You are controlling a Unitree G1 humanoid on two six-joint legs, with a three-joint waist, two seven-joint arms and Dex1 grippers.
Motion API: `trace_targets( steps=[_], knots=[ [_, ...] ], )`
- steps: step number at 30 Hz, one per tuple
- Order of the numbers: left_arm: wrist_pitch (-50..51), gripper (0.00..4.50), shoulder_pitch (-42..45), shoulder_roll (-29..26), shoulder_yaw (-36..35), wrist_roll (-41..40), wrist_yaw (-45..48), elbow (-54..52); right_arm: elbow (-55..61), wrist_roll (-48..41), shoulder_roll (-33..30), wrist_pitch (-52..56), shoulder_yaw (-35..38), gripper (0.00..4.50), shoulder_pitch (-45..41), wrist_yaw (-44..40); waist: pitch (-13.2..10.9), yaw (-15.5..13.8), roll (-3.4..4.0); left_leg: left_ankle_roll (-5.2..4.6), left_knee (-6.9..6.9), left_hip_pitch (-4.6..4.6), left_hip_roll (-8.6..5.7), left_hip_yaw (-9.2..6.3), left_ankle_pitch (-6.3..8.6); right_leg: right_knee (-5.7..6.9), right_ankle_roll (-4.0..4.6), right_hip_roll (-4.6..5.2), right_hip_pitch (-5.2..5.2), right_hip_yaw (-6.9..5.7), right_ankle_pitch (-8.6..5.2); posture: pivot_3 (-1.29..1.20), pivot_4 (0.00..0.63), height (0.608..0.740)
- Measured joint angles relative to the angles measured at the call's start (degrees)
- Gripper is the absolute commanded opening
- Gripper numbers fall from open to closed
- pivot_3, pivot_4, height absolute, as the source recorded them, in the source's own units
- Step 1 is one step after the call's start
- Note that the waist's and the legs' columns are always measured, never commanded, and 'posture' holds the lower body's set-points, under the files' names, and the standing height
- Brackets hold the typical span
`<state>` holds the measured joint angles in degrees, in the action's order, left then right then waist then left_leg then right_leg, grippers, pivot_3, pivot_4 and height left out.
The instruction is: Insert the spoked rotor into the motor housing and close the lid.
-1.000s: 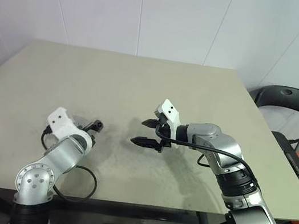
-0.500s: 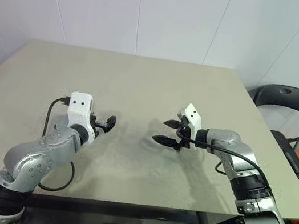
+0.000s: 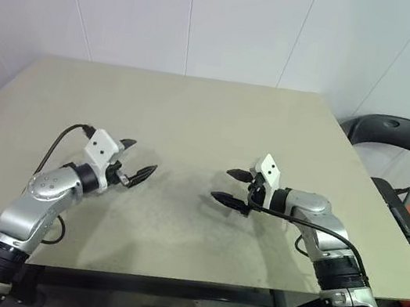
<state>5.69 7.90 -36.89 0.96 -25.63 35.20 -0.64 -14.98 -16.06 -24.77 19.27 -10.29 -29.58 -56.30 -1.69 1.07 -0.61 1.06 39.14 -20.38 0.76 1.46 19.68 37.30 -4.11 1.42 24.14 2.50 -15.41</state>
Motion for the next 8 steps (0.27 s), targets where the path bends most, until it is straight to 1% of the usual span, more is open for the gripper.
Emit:
trace_targets(
  steps=[4,8],
  knots=[
    [-0.8,4.47,-1.3,1.8,-2.7,-0.2,2.5,1.0,0.0,0.2,1.7,-0.5,-0.1,4.50,0.0,0.5,0.0,-0.3,-0.02,-0.02,0.04,0.00,0.00,-0.03,0.01,0.05,-0.01,0.11,-0.01,0.03,0.01,0.00,0.000,0.740],
    [-2.4,4.47,-1.8,2.6,-2.9,1.9,3.6,1.0,-0.4,1.4,1.9,-1.0,-0.1,4.50,0.0,0.9,0.0,-0.3,-0.02,-0.02,0.05,0.01,-0.01,-0.03,0.01,0.08,-0.01,0.14,-0.01,0.03,0.01,0.00,0.000,0.740]
  ],
)
